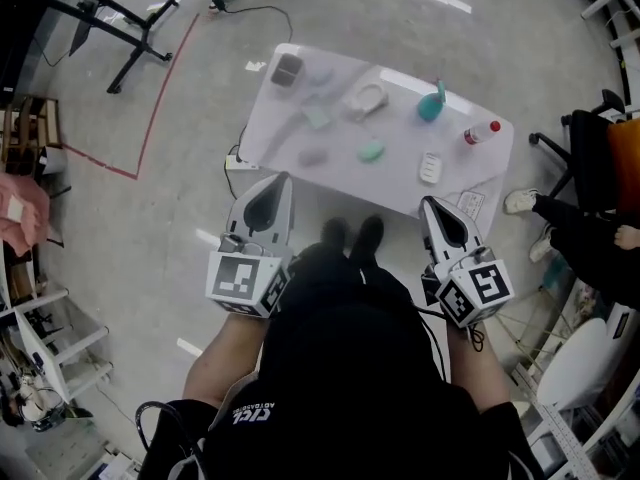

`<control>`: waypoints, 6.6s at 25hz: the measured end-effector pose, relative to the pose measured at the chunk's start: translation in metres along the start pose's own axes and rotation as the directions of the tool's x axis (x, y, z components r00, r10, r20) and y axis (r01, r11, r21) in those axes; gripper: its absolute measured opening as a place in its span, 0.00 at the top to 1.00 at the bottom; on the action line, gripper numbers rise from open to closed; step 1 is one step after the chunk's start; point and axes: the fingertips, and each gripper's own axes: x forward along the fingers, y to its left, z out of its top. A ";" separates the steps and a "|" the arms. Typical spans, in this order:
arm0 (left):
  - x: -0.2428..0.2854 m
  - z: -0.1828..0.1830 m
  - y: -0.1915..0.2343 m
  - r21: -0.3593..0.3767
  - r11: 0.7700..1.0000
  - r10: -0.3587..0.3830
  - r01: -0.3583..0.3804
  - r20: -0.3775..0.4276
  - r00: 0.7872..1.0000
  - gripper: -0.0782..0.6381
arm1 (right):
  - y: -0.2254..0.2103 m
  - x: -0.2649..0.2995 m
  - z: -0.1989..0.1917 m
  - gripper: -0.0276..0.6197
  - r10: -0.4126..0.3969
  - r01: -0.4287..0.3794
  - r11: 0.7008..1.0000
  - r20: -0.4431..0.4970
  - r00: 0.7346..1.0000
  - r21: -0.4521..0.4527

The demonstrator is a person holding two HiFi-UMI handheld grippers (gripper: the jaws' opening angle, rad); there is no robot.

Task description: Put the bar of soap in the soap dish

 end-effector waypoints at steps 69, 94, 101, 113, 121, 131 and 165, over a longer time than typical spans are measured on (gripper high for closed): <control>0.139 -0.319 0.152 -0.340 0.918 0.095 -0.206 -0.314 0.945 0.88 | -0.196 0.319 -0.383 0.53 -0.214 -0.888 0.244 -0.915 0.342 -0.389; 0.153 -0.310 0.124 -0.321 0.941 0.002 -0.109 -0.318 0.948 0.88 | -0.193 0.318 -0.362 0.51 -0.107 -0.620 0.677 -0.886 0.451 -0.397; 0.170 -0.298 0.114 -0.314 0.947 -0.041 -0.062 -0.312 0.949 0.88 | -0.202 0.331 -0.307 0.51 0.000 -0.360 0.892 -0.795 0.607 -0.275; 0.209 -0.273 0.103 -0.281 0.960 -0.088 -0.001 -0.301 0.949 0.88 | -0.237 0.358 -0.246 0.51 -0.032 -0.271 0.910 -0.705 0.709 -0.314; 0.210 -0.276 0.119 -0.296 0.954 -0.044 -0.050 -0.302 0.952 0.88 | -0.244 0.395 -0.214 0.52 -0.050 -0.323 0.863 -0.703 0.709 -0.387; 0.206 -0.276 0.138 -0.327 0.937 0.021 -0.125 -0.304 0.952 0.88 | -0.258 0.418 -0.206 0.53 -0.173 -0.409 0.738 -0.737 0.654 -0.536; 0.164 -0.308 0.143 -0.347 0.923 0.056 -0.168 -0.310 0.949 0.88 | -0.256 0.436 -0.238 0.54 -0.414 -0.714 0.229 -0.730 0.544 -0.662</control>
